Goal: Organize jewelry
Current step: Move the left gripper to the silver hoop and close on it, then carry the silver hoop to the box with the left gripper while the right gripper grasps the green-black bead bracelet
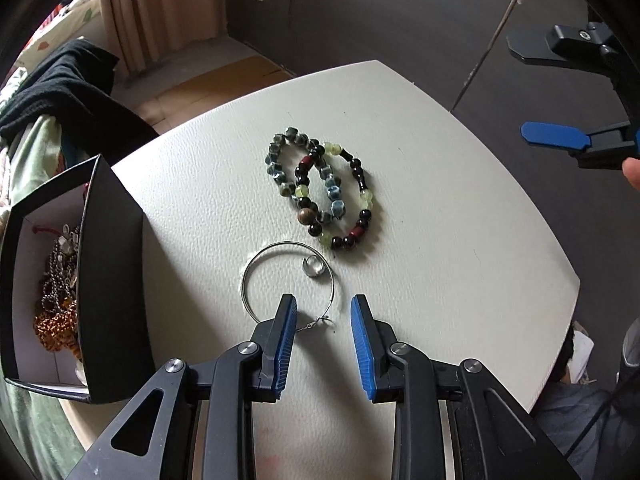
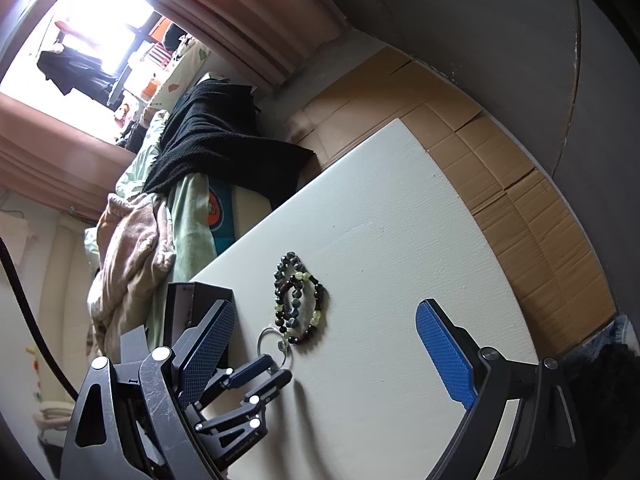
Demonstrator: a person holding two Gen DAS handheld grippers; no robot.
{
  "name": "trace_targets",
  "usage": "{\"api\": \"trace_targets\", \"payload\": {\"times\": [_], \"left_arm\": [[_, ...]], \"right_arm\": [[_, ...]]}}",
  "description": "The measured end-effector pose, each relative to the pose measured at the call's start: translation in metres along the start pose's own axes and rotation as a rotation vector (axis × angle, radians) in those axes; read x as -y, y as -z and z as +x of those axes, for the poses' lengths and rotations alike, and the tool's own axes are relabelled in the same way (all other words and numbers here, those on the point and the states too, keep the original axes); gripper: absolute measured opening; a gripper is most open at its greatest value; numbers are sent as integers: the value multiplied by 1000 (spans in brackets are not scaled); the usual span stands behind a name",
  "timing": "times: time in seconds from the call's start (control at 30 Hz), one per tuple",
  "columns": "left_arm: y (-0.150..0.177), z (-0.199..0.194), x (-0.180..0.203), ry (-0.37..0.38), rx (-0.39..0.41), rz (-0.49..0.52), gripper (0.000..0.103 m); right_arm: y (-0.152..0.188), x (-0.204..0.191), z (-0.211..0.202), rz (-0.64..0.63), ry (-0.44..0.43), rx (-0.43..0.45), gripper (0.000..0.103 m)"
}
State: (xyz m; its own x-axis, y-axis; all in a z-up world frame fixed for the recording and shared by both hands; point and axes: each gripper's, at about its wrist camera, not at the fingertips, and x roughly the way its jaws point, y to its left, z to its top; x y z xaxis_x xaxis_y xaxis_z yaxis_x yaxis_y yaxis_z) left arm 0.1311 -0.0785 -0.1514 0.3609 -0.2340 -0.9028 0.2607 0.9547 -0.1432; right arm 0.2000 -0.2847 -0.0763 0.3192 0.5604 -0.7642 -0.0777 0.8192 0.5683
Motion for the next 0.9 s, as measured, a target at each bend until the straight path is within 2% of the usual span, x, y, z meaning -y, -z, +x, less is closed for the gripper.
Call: {"api": "trace_targets", "payload": {"times": [0.07, 0.13, 0.17, 0.2, 0.3, 0.4, 0.9], "left_arm": [[1, -1, -1, 8, 9, -3, 29], [1, 0, -3, -9, 16, -9, 17], [-1, 2, -5, -29, 18, -15, 6], [-2, 2, -10, -23, 19, -37, 3], [-3, 2, -20, 28, 20, -87, 2], [-5, 1, -22, 19, 31, -111, 1], [-13, -64, -42, 58, 234, -236, 0]], "right_arm": [[0, -1, 1, -1, 3, -1, 93], [1, -2, 2, -3, 5, -4, 93], [1, -3, 3, -6, 6, -7, 93], [2, -3, 4, -8, 7, -10, 93], [2, -5, 7, -15, 10, -17, 93], [3, -6, 9, -21, 16, -22, 93], [6, -18, 25, -68, 20, -50, 93]]}}
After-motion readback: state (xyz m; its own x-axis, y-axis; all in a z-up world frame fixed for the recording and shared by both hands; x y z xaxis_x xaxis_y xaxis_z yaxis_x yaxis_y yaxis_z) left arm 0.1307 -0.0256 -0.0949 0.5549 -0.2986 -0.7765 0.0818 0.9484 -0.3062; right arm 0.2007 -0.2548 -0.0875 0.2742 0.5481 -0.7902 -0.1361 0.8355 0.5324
